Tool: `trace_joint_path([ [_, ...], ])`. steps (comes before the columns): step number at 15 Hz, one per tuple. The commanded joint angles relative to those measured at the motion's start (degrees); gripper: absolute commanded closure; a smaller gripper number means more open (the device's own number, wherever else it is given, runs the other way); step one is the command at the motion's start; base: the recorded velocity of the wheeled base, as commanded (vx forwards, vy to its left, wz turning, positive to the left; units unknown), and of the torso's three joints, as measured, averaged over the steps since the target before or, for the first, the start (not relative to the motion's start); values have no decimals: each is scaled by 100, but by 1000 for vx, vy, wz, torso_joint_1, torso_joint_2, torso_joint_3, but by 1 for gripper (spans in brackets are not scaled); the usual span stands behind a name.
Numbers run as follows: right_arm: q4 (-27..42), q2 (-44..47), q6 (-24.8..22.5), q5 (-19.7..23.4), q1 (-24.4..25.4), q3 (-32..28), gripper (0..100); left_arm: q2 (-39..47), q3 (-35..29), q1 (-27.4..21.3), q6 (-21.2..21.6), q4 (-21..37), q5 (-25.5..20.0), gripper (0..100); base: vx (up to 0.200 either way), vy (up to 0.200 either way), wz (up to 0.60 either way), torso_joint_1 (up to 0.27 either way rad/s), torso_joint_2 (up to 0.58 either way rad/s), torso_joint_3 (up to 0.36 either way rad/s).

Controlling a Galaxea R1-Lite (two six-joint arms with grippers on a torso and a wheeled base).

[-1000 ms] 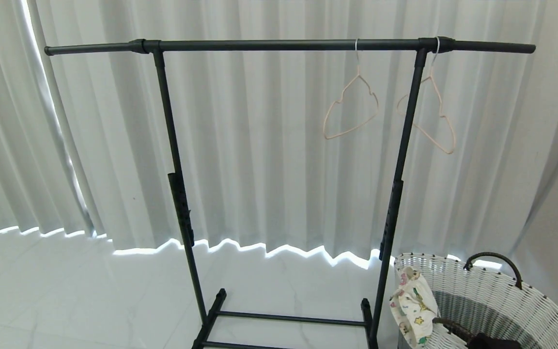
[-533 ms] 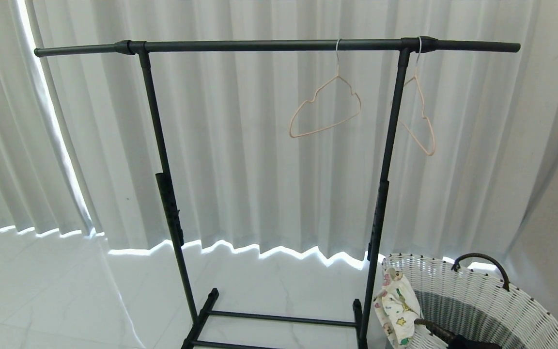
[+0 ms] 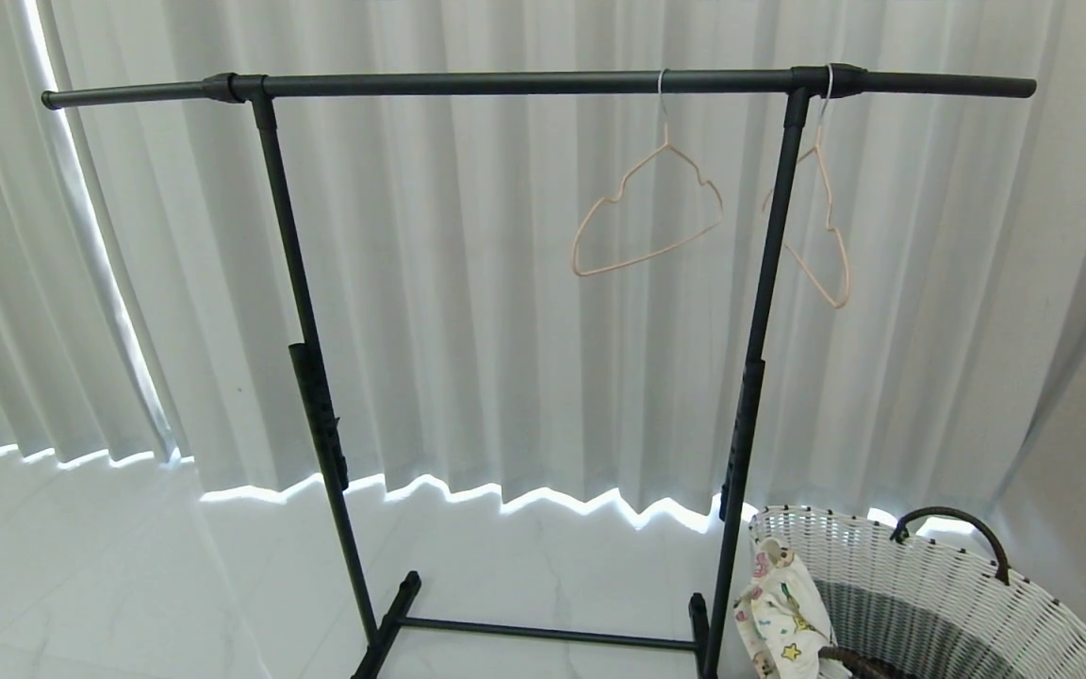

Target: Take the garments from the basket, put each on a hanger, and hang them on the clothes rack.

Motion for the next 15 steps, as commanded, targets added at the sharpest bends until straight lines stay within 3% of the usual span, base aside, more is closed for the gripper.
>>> trace_joint_path([
  [1,-11,463,157,679,125,-864,0,0,-6,1,0,-1,1,0,0,0,0,0,0,0],
  [3,227,1624,-309,687,345,-1479,0,0,2,1,0,-1,1,0,0,0,0,0,0,0],
  [4,253,3074,-863,661,494,-1672,0,0,-6,1,0,-1,1,0,0,0,0,0,0,0],
  [5,253,4357,-1091,635,432,-1980,0,0,-6,1,0,-1,1,0,0,0,0,0,0,0],
  [6,244,4884,-1232,626,432,-2103,0,0,-6,1,-9,-1,1,0,0,0,0,0,0,0],
  [8,-134,7240,-2111,520,432,-2217,0,0,2,1,-9,-1,1,0,0,0,0,0,0,0],
  [11,-450,8778,-2867,-51,459,-2120,0,0,-6,1,-9,-1,1,0,0,0,0,0,0,0],
  [15,-767,9569,-2876,2,916,-1786,0,0,2,1,-9,-1,1,0,0,0,0,0,0,0],
])
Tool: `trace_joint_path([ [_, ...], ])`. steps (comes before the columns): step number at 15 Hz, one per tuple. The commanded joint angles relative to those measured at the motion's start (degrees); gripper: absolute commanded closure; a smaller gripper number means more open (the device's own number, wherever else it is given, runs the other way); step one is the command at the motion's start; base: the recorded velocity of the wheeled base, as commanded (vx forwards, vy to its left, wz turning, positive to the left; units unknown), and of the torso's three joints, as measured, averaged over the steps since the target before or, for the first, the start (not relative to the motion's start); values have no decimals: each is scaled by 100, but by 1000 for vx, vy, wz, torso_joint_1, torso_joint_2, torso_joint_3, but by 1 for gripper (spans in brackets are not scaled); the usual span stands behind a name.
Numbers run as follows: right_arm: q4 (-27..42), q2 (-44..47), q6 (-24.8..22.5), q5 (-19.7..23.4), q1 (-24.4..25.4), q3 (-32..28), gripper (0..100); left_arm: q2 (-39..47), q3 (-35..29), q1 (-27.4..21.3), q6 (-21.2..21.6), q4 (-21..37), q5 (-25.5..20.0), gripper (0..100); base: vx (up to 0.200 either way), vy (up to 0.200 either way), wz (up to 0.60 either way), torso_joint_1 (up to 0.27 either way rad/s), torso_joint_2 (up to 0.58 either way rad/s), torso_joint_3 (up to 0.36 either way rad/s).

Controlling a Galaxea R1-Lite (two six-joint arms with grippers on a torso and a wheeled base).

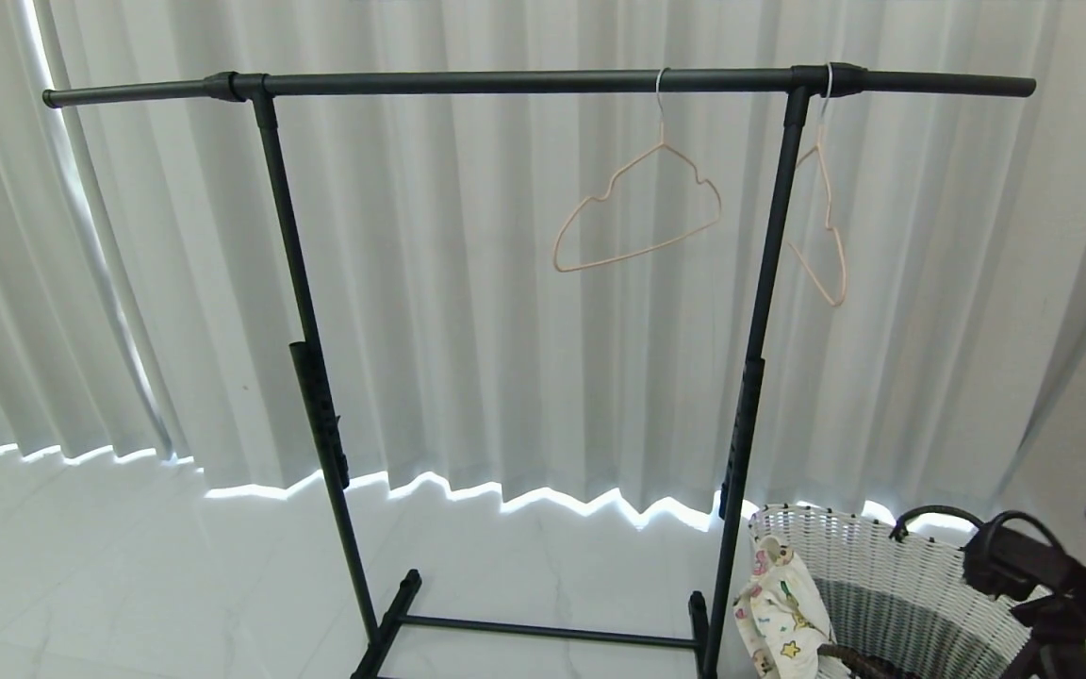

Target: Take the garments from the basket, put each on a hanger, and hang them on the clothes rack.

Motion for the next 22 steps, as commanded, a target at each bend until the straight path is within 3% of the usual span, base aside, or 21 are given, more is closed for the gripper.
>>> trace_joint_path([
  [1,-324,1294,-127,-44,293,179,0,0,-4,1,-1,2,1,0,0,0,0,0,0,0],
  [5,-1520,2155,-127,-194,205,575,0,0,5,1,-1,2,1,0,0,0,0,0,0,0],
  [13,-2038,2498,-109,-334,187,575,0,0,5,1,-1,2,1,0,0,0,0,0,0,0],
  [14,-2047,2498,-109,-343,187,575,100,0,-4,1,-1,2,1,0,0,0,0,0,0,0],
  [22,-2267,2146,-109,-343,187,742,100,0,5,1,-1,2,1,0,0,0,0,0,0,0],
])
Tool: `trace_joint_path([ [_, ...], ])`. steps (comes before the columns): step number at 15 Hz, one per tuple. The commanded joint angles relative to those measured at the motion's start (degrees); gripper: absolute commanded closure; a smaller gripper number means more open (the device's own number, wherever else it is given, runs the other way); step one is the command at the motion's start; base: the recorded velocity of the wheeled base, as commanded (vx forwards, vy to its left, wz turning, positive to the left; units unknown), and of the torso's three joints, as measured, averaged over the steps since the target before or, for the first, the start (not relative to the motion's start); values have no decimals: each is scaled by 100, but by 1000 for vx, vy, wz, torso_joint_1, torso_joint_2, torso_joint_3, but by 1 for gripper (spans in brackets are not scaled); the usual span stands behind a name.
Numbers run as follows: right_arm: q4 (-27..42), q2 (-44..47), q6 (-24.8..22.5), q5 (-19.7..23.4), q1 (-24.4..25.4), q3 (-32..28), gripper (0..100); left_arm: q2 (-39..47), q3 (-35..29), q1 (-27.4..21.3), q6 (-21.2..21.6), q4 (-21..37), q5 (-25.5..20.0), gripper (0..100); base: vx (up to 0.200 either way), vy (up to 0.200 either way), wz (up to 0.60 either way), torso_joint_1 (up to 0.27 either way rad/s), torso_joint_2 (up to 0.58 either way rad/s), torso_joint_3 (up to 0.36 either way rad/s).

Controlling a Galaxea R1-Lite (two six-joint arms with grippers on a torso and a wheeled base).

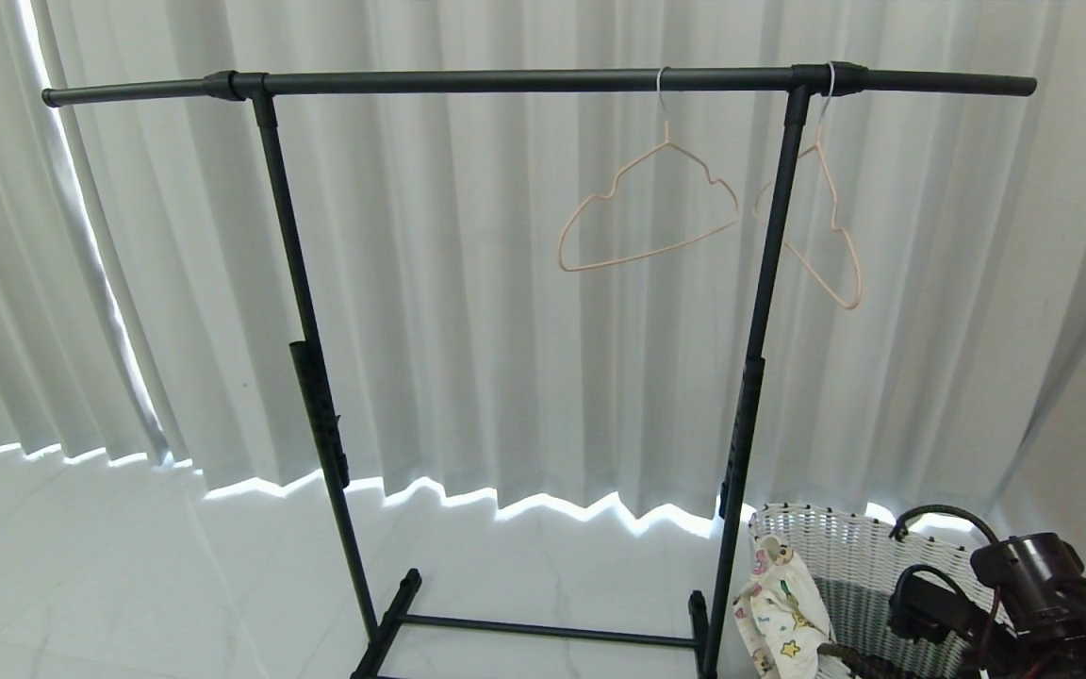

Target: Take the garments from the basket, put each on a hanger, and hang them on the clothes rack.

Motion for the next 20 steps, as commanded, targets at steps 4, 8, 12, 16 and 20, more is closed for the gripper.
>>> trace_joint_path([
  [4,168,-2212,6,-137,-36,80,100,0,-4,1,-1,-1,1,0,0,0,0,0,0,0],
  [8,2374,-4120,23,-173,-88,-1801,100,0,5,1,-1,-1,1,0,0,0,0,0,0,0],
  [12,4870,-4814,15,-164,-88,-4095,100,0,-4,1,52,-1,-8,0,0,0,0,0,0,0],
  [16,5073,-4981,-3,-173,17,-4236,100,0,-4,1,61,-1,-8,0,0,150,0,-1,1,4],
  [20,5081,-4955,-3,-164,35,-4192,100,0,5,1,61,-1,-8,0,0,150,0,3,3,1],
])
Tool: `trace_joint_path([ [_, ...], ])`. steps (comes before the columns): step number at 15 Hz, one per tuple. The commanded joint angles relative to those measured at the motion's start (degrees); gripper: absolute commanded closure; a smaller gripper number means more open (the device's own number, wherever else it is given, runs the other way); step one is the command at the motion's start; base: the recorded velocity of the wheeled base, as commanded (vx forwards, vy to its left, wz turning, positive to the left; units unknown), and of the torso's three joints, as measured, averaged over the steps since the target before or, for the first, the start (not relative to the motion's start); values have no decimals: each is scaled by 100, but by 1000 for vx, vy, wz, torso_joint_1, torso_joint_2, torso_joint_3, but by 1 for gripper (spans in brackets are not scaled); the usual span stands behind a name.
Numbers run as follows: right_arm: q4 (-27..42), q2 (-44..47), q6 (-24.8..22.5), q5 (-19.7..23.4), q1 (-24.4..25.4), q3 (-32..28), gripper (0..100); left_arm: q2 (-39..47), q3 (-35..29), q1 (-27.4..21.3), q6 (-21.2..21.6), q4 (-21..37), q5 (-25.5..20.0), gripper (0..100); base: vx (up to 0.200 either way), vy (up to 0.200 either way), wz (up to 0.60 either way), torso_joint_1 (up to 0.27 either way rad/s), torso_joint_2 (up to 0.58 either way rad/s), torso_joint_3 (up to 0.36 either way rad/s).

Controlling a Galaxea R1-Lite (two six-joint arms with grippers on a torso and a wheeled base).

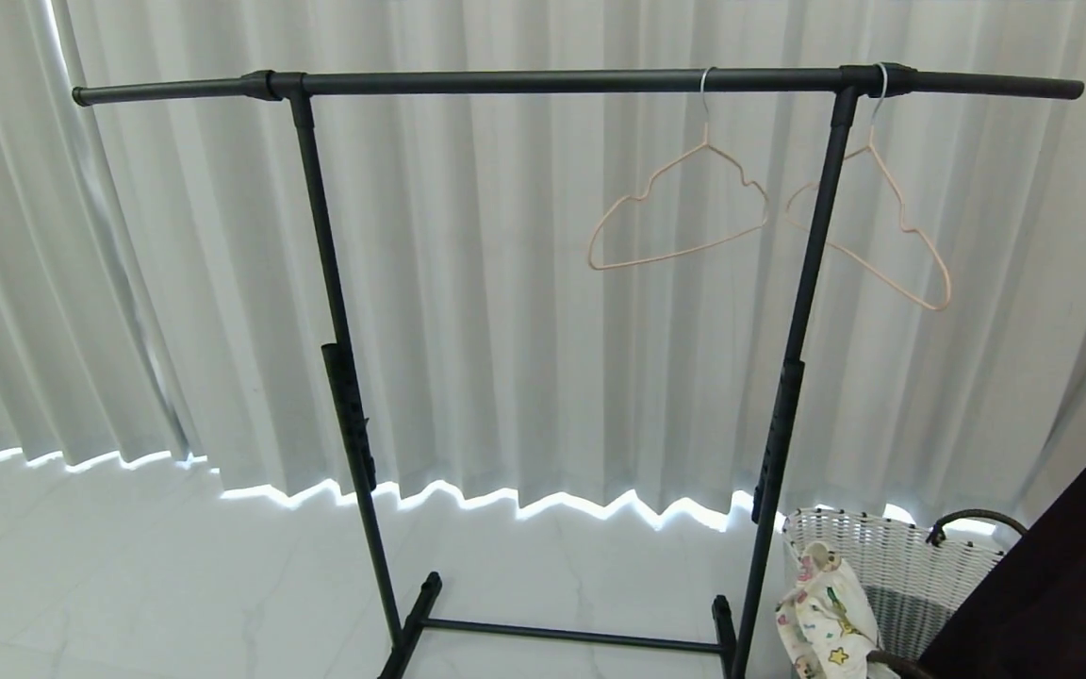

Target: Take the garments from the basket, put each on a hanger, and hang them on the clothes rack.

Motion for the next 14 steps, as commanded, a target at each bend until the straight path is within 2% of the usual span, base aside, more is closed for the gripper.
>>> trace_joint_path([
  [1,-9,-11,-3,3,15,10,100,0,-9,1,1,2,-2,0,0,0,0,0,0,0],
  [3,-9,7,-3,3,24,10,100,0,0,1,10,2,-2,0,0,0,0,0,0,0],
  [8,-1,-11,-3,-6,24,63,100,0,0,1,10,2,-2,0,0,200,0,2,2,4],
  [10,-1,-55,-3,30,42,90,100,0,0,1,-16,2,-2,0,0,0,0,0,0,0],
  [11,8,-64,-3,91,121,90,100,0,0,1,-8,2,-2,0,0,0,0,0,0,0],
  [14,8,-29,15,153,912,63,100,0,-9,1,72,2,-2,0,0,0,0,0,0,0],
])
